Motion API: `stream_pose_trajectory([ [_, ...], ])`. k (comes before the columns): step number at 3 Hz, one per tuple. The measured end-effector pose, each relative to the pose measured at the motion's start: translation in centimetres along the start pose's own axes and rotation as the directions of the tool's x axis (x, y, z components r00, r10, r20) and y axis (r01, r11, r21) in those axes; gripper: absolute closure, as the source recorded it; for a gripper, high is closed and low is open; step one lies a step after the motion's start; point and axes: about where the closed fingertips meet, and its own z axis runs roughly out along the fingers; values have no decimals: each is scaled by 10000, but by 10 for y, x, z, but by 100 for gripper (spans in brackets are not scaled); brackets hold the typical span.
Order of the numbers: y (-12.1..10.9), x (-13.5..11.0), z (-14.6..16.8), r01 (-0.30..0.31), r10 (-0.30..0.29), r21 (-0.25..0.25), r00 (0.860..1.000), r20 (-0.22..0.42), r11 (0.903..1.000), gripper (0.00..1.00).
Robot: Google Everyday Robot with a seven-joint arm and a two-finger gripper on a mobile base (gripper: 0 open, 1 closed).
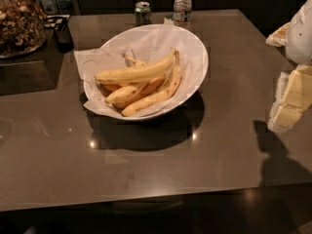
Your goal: Pick banana from white bowl
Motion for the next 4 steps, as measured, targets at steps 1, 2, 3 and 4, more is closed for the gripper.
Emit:
stream_pose_trajectory([
  [1,0,-1,-1,8,-8,29,10000,20,10000,0],
  [2,-6,-33,-2,772,-759,-124,9934,855,9969,0],
  [3,-8,-95,-5,2717,-2614,-332,9477,1832,9618,0],
  [4,-9,-154,-4,4433,-4204,-361,8703,2566,8956,0],
])
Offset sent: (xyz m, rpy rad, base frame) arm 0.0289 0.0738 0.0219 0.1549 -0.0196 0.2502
